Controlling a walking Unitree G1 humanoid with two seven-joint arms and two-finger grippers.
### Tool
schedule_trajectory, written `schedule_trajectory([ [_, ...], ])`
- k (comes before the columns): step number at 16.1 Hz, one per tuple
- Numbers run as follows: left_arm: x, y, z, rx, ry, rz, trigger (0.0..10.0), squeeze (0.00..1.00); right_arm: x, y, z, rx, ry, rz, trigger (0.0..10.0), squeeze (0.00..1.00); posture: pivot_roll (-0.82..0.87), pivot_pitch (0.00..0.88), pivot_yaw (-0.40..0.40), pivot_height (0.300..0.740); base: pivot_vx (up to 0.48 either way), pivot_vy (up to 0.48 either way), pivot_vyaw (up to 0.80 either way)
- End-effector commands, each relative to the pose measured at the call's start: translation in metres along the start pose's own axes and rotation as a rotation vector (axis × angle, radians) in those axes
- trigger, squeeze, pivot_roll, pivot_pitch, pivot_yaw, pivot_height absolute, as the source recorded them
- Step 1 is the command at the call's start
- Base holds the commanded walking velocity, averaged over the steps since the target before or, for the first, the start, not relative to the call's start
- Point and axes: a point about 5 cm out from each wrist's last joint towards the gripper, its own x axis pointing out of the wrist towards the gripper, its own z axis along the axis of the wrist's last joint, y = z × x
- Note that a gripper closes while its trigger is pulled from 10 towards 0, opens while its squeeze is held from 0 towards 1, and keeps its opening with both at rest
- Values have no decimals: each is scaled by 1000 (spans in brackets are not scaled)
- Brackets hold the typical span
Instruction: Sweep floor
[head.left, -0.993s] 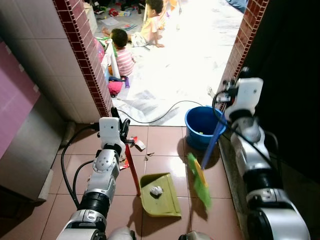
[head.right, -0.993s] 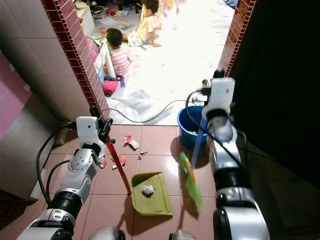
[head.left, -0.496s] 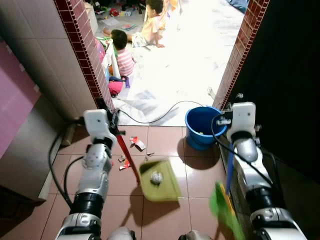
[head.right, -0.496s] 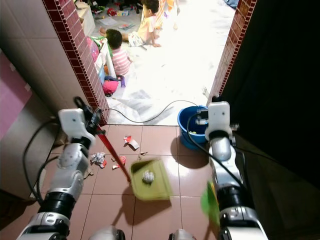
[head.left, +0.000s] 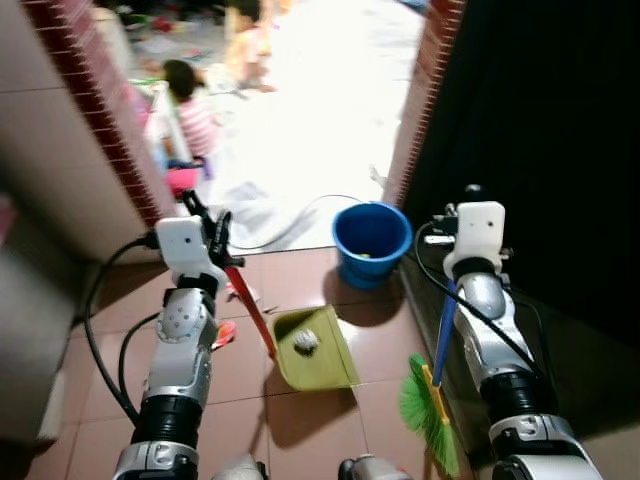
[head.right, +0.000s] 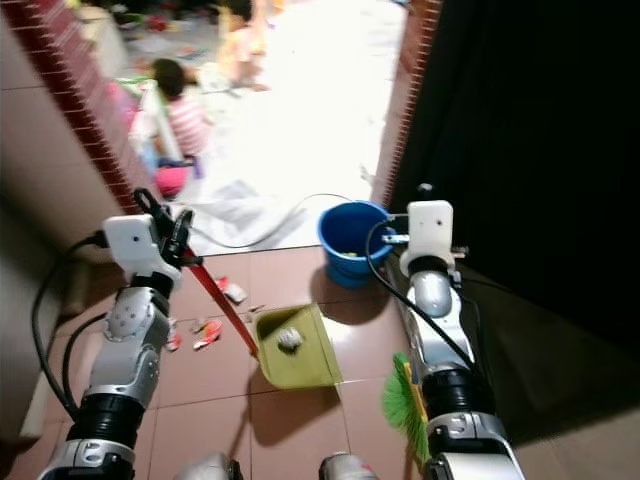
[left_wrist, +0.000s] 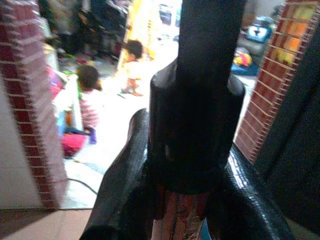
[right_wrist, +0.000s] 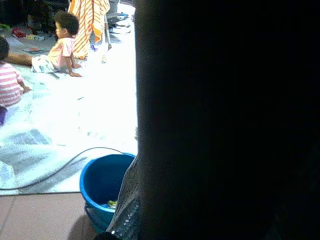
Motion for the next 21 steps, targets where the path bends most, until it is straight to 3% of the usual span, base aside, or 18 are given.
schedule_trajectory([
  [1,5,-2,14,7,-60,-9,10000,0,3,9,15,-32,-47,41,10000,0,-57,0,1,740,0,0,-800],
  [3,3,-2,11,7,-42,1,10000,0,-1,16,6,-23,-21,60,10000,0,-43,0,21,740,0,0,-800],
  [7,-5,-7,4,11,-12,-19,10000,0,-8,16,-13,30,46,12,10000,0,-30,0,53,740,0,0,-800],
  [10,-1,-9,13,24,-38,-1,10000,0,-5,14,-4,15,7,24,10000,0,-21,0,47,740,0,0,-800],
  [14,-11,-15,4,-37,-9,5,10000,0,-10,18,-10,21,20,39,10000,0,-21,0,38,740,0,0,-800],
  [17,-5,-14,21,-47,-68,40,10000,0,-11,19,-13,19,18,51,10000,0,-28,0,39,740,0,0,-267],
  [20,7,-5,58,-77,-175,63,10000,0,-12,13,-21,3,48,63,10000,0,-23,0,31,740,0,0,0],
  [21,7,-4,61,-82,-182,64,10000,0,-12,13,-22,1,51,65,10000,0,-20,0,27,740,0,0,0],
])
